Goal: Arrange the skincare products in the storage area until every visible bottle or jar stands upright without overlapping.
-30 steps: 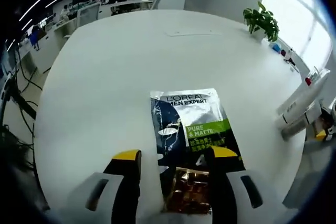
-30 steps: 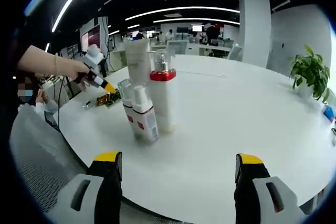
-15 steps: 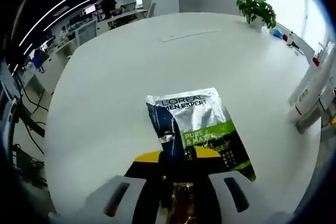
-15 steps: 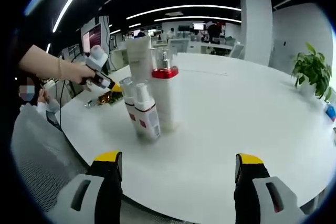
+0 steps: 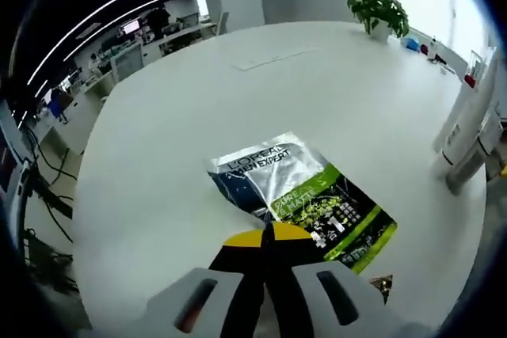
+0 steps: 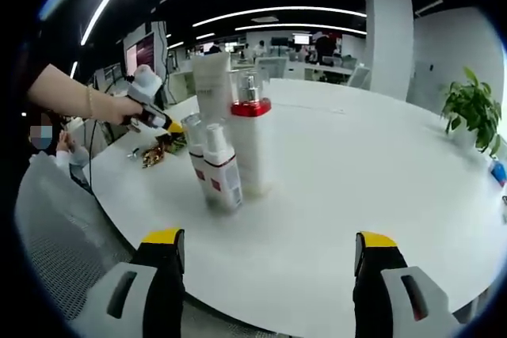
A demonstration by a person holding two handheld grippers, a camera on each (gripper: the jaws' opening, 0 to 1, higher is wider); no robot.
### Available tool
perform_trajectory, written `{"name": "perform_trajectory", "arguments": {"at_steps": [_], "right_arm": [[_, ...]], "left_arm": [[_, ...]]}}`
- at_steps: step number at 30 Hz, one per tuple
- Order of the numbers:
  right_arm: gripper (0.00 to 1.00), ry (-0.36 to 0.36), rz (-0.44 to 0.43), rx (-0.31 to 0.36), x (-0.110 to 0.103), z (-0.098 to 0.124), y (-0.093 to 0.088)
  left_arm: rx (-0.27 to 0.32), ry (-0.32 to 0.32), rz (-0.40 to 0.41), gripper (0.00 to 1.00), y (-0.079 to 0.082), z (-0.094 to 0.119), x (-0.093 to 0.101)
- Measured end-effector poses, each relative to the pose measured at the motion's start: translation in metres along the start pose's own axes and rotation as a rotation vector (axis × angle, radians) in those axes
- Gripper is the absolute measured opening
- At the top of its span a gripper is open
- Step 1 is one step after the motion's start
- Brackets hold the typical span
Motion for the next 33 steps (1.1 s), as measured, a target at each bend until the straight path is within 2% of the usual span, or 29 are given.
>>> {"name": "perform_trajectory", "arguments": {"at_steps": [2,6,10,13,14,16,17,18,20,22,24,25,27,30,32,33], "right_arm": [[0.94,0.0,0.001,0.002,0.0,0.0,0.001],[0.93,0.002,0.024,0.004,-0.001,0.001,0.002],[0.92,-0.012,0.057,0.004,0.0,0.004,0.006],[0.91,-0.008,0.143,0.0,-0.002,0.011,0.016],[0.91,-0.006,0.143,0.01,-0.003,0.014,0.023],[0.91,0.005,0.126,0.056,-0.005,0.019,0.036],[0.91,0.007,0.117,0.08,-0.006,0.02,0.042],[0.91,0.006,0.11,0.103,-0.007,0.022,0.048],[0.91,0.011,0.103,0.137,-0.01,0.024,0.06],[0.9,0.016,0.113,0.151,-0.016,0.024,0.066],[0.9,0.03,0.12,0.166,-0.024,0.024,0.072],[0.89,0.041,0.126,0.175,-0.028,0.025,0.076],[0.89,0.083,0.131,0.203,-0.04,0.027,0.083],[0.9,0.171,0.105,0.226,-0.062,0.026,0.091],[0.89,0.223,0.116,0.23,-0.074,0.024,0.094],[0.9,0.255,0.124,0.231,-0.083,0.023,0.097]], "left_arm": [[0.052,-0.028,0.045,0.03,0.01,0.007,0.005],[0.131,-0.055,0.089,0.03,0.021,0.027,0.001],[0.192,-0.062,0.077,0.03,0.029,0.044,0.006],[0.238,-0.071,0.055,0.03,0.034,0.065,0.011],[0.244,-0.071,0.052,0.03,0.035,0.069,0.012],[0.317,-0.086,0.055,0.02,0.046,0.087,0.019],[0.325,-0.124,0.079,0.02,0.047,0.091,0.024],[0.317,-0.096,0.056,0.02,0.047,0.095,0.025],[0.276,-0.092,-0.034,0.02,0.04,0.096,0.031],[0.269,-0.102,-0.007,0.02,0.029,0.092,0.031],[0.264,-0.095,0.058,0.02,0.021,0.095,0.033],[0.295,-0.098,0.1,0.02,0.023,0.099,0.035],[0.279,-0.095,0.067,0.02,0.022,0.108,0.037],[0.297,-0.118,0.093,0.02,0.022,0.117,0.04],[0.324,-0.146,0.158,0.02,0.026,0.126,0.042],[0.364,-0.162,0.209,0.02,0.03,0.132,0.043]]}}
Point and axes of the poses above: the point that each gripper's makers call its tool centre point, and the gripper's own axes: z roughly backward along the fingers, x roughly to its right, y roughly out of its top, the point moved 8 cm from there along z, roughly backward along the fingers, and after that the axes turned 6 degrees about x, right-handed, at the moved point
